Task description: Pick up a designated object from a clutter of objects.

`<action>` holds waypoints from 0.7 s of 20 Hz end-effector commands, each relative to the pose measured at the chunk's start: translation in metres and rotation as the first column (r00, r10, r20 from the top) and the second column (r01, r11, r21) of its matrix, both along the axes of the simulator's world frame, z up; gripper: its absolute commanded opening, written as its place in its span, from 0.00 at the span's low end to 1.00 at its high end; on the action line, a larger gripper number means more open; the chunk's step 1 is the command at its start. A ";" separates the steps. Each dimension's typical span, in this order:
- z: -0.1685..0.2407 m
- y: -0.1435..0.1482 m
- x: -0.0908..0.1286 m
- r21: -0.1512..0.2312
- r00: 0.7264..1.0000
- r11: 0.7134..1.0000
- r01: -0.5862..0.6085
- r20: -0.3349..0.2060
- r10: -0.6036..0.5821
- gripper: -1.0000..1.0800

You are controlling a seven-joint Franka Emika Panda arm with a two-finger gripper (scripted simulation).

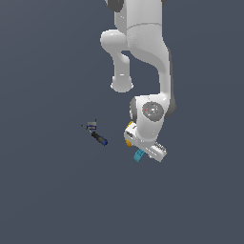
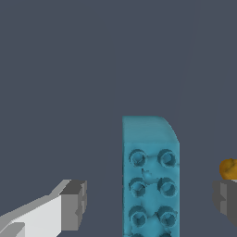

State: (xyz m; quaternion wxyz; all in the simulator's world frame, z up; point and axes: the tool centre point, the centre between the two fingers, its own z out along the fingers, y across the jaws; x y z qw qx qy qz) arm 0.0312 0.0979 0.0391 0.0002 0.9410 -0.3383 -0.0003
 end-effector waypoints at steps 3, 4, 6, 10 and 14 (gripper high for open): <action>-0.015 0.000 0.000 0.000 1.000 1.000 0.001 0.001 -0.001 0.96; -0.016 0.000 0.001 0.000 1.000 1.000 0.001 0.001 -0.001 0.96; -0.017 0.000 0.001 0.000 1.000 1.000 0.001 0.001 -0.001 0.96; -0.017 0.000 0.001 0.000 1.000 1.000 0.001 0.001 -0.001 0.00; -0.017 0.000 0.001 0.000 1.000 1.000 0.001 0.001 -0.001 0.00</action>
